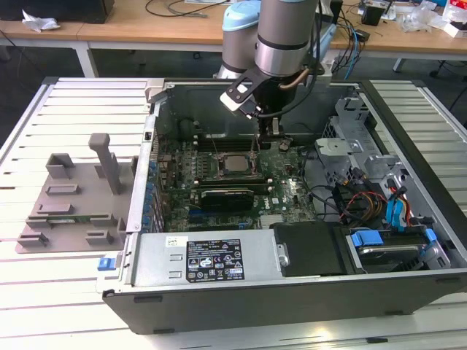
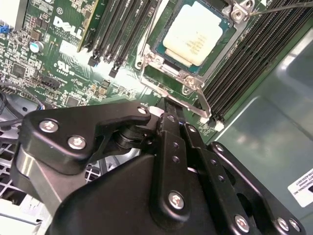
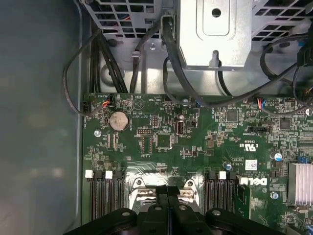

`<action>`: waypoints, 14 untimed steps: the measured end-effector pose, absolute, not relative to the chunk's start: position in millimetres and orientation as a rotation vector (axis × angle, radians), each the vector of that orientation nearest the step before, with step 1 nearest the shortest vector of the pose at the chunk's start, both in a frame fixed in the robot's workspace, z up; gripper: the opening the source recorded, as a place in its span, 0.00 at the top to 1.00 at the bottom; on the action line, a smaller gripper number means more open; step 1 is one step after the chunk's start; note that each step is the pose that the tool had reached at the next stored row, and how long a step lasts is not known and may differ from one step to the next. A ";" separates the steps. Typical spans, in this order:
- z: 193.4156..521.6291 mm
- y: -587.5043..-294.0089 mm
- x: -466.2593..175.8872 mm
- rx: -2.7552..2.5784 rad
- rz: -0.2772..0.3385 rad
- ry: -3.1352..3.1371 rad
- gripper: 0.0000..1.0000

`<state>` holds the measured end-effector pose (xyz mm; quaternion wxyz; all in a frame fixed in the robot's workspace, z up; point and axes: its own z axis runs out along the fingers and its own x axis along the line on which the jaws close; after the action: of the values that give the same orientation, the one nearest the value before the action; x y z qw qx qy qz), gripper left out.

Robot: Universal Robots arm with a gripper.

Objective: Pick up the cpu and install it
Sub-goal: 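Close the cpu cover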

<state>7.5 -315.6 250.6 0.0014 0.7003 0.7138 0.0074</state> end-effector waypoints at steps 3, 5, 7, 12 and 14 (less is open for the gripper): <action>250.6 -315.5 4.1 2.198 0.023 2.241 0.89; 250.6 -315.4 -0.5 2.198 0.023 2.240 0.89; 250.6 -315.4 -1.7 2.198 0.023 2.240 0.89; 250.5 -315.4 -8.2 2.198 0.023 2.240 0.89; 250.2 -315.4 -10.6 2.198 0.023 2.240 0.89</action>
<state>-10.6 -315.4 250.2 0.0014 0.7003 0.7138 0.0074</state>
